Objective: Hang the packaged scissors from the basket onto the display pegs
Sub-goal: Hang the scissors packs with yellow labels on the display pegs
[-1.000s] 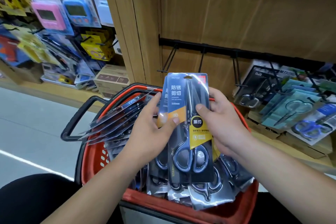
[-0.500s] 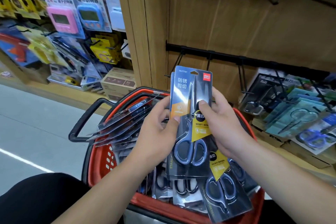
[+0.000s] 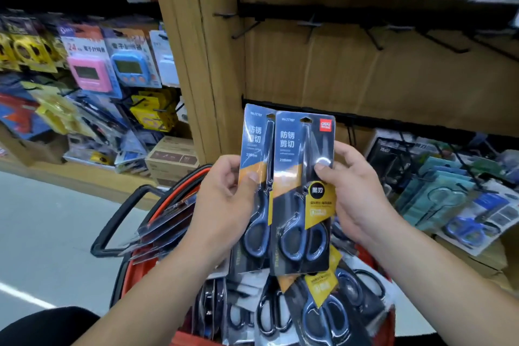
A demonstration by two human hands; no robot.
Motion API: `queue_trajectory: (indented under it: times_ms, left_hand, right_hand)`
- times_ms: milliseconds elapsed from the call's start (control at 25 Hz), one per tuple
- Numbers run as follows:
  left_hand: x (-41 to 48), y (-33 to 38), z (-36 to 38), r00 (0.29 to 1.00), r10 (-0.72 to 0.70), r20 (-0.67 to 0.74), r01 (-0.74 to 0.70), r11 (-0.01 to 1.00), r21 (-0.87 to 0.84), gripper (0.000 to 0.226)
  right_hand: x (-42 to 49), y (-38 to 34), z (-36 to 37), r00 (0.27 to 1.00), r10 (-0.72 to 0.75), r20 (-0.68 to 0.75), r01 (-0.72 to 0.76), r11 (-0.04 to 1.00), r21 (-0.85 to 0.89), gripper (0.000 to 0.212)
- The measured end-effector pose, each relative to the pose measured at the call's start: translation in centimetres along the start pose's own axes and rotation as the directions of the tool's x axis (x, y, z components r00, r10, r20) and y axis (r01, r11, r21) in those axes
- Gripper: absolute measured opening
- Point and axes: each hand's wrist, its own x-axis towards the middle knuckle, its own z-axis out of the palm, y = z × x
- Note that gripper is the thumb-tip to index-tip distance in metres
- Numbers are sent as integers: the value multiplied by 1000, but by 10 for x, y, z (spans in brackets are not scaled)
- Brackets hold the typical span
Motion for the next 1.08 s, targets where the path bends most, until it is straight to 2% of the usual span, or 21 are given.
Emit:
queue_trajectory:
  times_ms: [120, 280, 400, 520, 800, 920, 1080]
  left_hand:
    - [13, 34, 40, 990, 100, 99, -103, 994, 23, 9]
    - [25, 79, 134, 952, 142, 271, -160, 986, 47, 11]
    - [26, 98, 213, 906, 159, 392, -199, 978, 64, 14]
    - [24, 104, 280, 872, 184, 453, -255, 961, 102, 15]
    - [20, 112, 398, 835, 148, 529, -247, 962, 120, 17]
    - [13, 112, 431, 808, 116, 578, -222, 968, 116, 18]
    - [9, 117, 459, 787, 68, 613, -172, 979, 112, 17]
  right_hand:
    - [-4, -34, -37, 980, -150, -133, 146, 988, -40, 59]
    - [-15, -90, -127, 880, -350, -321, 303, 935, -186, 63]
    - [-23, -127, -205, 746, -463, -479, 366, 886, -287, 67]
    - [-30, -147, -279, 610, -519, -599, 366, 855, -367, 67]
    - [-21, -167, -396, 341, -563, -753, 328, 822, -466, 60]
    - [-12, -171, -427, 282, -581, -764, 354, 803, -480, 51]
    - [15, -167, -443, 286, -593, -753, 348, 796, -495, 49]
